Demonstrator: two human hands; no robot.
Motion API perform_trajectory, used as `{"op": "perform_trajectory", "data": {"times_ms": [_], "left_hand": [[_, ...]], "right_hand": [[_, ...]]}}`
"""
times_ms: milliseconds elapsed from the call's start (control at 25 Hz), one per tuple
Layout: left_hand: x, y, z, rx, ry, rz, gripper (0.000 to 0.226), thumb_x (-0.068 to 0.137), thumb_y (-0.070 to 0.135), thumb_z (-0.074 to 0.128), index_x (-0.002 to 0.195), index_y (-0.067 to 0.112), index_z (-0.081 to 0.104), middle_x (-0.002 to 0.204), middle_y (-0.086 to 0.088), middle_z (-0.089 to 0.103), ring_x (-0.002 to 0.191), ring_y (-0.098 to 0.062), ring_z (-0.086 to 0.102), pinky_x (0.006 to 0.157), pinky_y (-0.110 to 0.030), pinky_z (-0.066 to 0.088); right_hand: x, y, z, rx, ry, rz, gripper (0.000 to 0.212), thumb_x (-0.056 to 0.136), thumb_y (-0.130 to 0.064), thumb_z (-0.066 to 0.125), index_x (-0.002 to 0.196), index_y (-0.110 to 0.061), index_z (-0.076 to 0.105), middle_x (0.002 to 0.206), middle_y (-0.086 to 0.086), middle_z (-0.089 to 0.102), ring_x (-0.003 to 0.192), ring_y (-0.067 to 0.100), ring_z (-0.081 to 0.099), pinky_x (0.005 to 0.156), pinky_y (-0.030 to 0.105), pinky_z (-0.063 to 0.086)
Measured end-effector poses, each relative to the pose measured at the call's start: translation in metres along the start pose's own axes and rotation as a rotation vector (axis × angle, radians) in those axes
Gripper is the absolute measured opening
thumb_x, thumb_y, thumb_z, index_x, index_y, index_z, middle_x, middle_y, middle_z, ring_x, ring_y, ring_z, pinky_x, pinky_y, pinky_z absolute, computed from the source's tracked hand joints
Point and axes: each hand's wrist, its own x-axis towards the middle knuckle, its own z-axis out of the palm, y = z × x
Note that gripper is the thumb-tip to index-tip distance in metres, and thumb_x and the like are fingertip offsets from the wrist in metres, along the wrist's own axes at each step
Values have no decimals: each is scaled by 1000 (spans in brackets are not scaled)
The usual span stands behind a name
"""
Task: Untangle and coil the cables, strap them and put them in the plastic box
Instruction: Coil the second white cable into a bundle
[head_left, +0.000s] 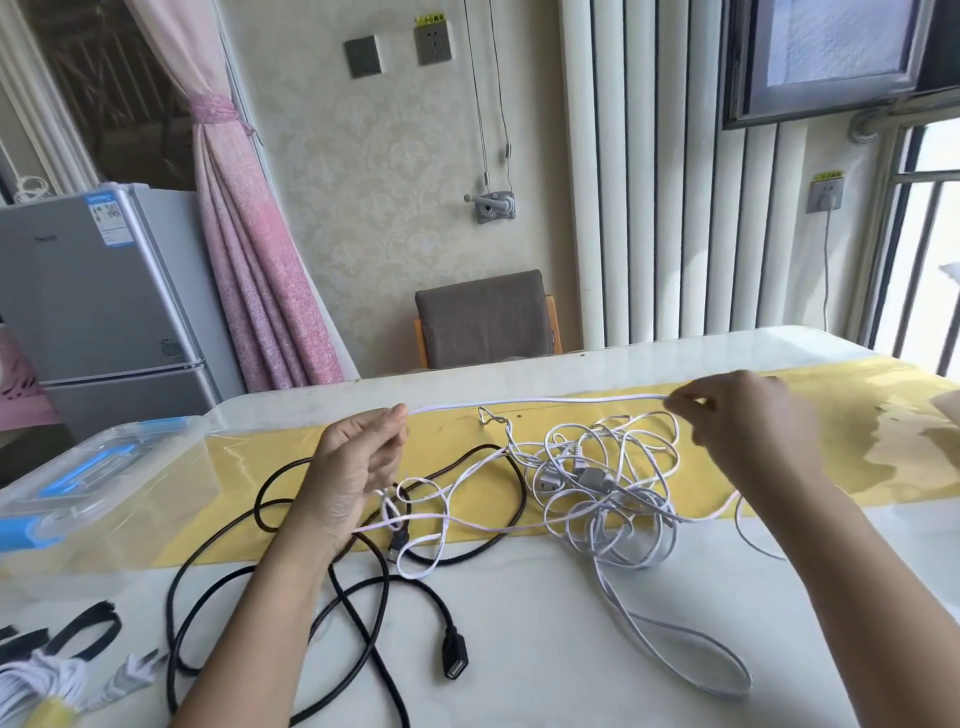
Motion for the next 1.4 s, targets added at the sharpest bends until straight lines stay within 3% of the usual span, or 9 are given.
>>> {"op": "perform_trajectory", "data": {"times_ms": [80, 200, 320, 440, 720, 880, 1080, 1280, 1400], "left_hand": [[1, -3, -2, 184, 30, 37, 28, 78, 42, 64, 65, 18, 70, 47, 10, 21, 39, -3, 17, 37, -13, 18], [-4, -7, 16, 463, -50, 89, 28, 88, 36, 51, 72, 23, 70, 48, 12, 25, 42, -5, 20, 40, -16, 19], [-15, -13, 42, 670, -177, 194, 28, 92, 32, 52, 69, 22, 65, 44, 12, 35, 42, -4, 26, 45, -18, 22], [-18, -12, 46, 719, -184, 212, 40, 86, 47, 53, 55, 22, 51, 45, 9, 29, 45, -7, 24, 46, -23, 21], [2, -11, -30, 975, 323, 116, 53, 77, 39, 74, 54, 5, 40, 53, -1, 28, 53, -16, 25, 51, -31, 22], [0, -1, -42, 312, 150, -90, 25, 66, 27, 71, 52, 17, 52, 49, 6, 23, 39, -7, 18, 41, -20, 16], [-9, 4, 13, 245, -261, -214, 17, 83, 24, 55, 74, 10, 55, 53, 8, 21, 43, -5, 14, 37, -15, 10], [-15, -9, 46, 432, -313, -137, 40, 97, 27, 43, 66, 4, 51, 46, 11, 22, 40, -4, 16, 38, -13, 17], [-9, -5, 33, 362, -201, -116, 44, 88, 37, 54, 54, 17, 36, 48, 9, 21, 42, -7, 16, 39, -15, 16]], "right_hand": [[3, 8, 4, -123, -12, 94, 20, 90, -25, 59, 103, -22, 73, 92, 12, 72, 87, 34, 62, 62, 32, 43], [-12, -17, 16, 117, -129, -153, 44, 89, -6, 52, 131, -19, 55, 132, 0, 57, 123, 22, 48, 95, 27, 36], [-44, -62, 19, 485, -401, -457, 29, 94, -20, 55, 123, -23, 57, 109, -19, 58, 106, -1, 51, 94, 16, 31], [-56, -72, 21, 506, -597, -537, 16, 95, -34, 52, 85, -27, 63, 68, 0, 60, 62, 8, 49, 63, 22, 37], [7, 5, -15, 450, 239, 151, 29, 97, -25, 48, 86, -9, 71, 57, 6, 50, 60, 24, 43, 57, 33, 28], [12, 28, -2, 210, 160, 304, 30, 95, -15, 42, 102, -7, 70, 93, 21, 62, 89, 36, 52, 72, 36, 32], [-22, -34, 23, 330, -57, -287, 37, 93, -10, 52, 131, -11, 55, 131, 6, 51, 125, 23, 42, 103, 22, 24], [-58, -72, 30, 526, -860, -455, 32, 92, -47, 51, 89, -20, 68, 67, -4, 60, 62, 11, 50, 60, 25, 39], [-35, -53, 23, 655, -659, -379, 36, 93, -41, 51, 65, -21, 64, 50, -10, 32, 47, 11, 28, 47, 26, 24]]}}
